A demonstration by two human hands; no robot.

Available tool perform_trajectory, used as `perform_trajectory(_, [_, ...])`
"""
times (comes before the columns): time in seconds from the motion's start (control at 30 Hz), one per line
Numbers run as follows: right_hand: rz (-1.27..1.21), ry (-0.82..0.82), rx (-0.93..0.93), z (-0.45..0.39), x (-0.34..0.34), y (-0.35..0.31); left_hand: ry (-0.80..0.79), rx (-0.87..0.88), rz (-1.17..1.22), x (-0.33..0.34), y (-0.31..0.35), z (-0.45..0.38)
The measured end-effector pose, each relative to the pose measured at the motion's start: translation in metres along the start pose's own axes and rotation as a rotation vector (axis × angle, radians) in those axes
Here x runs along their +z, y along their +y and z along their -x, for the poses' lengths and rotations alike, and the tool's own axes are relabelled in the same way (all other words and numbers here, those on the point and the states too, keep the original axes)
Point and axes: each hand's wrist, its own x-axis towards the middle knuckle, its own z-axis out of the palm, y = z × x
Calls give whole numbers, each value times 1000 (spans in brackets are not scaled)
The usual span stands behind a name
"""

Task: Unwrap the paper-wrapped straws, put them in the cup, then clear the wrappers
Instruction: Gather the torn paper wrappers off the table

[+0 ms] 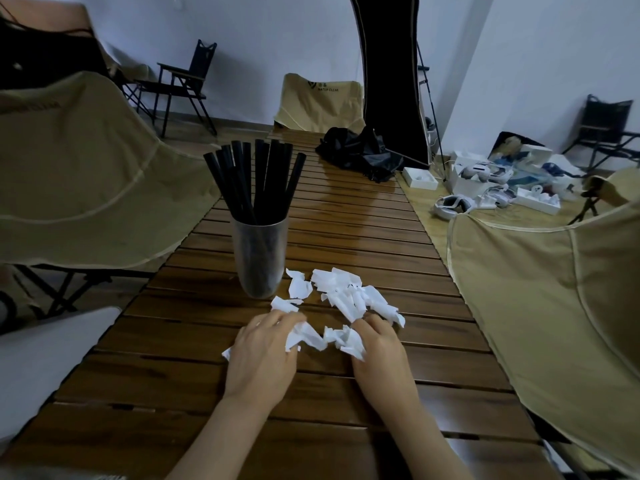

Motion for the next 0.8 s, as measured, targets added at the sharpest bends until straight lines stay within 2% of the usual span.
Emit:
perform_trajectory(0.13, [13,16,-32,-1,2,2,-18,-17,-48,3,6,-3])
perform_trajectory(0.43, [-96,-24,26,-5,7,10,-26,-74,-110,12,14,-10])
perform_trajectory(0.63, [-74,-34,33,-2,2,1,10,-98,-121,18,19,-16])
perform_trajectory(0.8, [54,-18,47,-2,5,1,48,-136,-68,24,18,-19])
